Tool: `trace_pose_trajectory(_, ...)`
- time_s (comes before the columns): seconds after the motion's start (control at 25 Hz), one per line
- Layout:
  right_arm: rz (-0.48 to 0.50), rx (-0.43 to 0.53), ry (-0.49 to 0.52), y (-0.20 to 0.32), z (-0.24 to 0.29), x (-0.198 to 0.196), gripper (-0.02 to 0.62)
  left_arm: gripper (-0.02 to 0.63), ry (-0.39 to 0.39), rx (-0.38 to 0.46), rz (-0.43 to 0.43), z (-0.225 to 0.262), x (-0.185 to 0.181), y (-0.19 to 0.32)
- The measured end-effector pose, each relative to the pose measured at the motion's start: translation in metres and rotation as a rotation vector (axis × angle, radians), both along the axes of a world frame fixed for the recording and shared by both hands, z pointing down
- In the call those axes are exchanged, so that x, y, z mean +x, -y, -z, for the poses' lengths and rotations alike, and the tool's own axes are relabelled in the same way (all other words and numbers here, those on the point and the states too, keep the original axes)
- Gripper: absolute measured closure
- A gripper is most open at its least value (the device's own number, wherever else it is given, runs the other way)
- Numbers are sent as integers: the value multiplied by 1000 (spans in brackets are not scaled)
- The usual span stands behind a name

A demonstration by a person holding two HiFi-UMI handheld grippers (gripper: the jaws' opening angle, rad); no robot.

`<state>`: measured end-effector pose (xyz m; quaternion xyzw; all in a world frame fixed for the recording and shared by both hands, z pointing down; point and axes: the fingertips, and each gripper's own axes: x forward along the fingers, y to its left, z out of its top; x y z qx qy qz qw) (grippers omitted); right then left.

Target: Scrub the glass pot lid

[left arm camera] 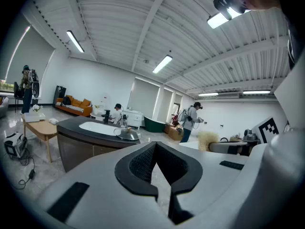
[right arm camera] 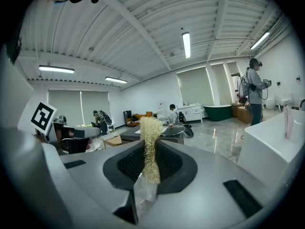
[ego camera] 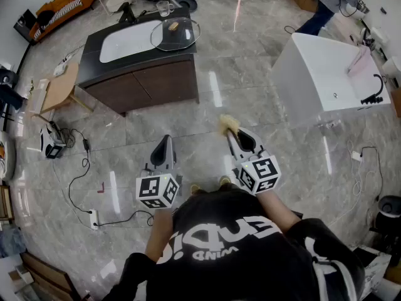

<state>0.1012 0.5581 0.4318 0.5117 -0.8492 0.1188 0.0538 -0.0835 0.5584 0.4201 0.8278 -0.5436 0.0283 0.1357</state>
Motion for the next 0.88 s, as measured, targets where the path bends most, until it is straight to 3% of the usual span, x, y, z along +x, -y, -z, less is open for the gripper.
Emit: trace_pose_trajectory(0.88, -97, -12, 39, -11, -20, -40, 547, 594, 8, 18, -75, -10, -48, 5)
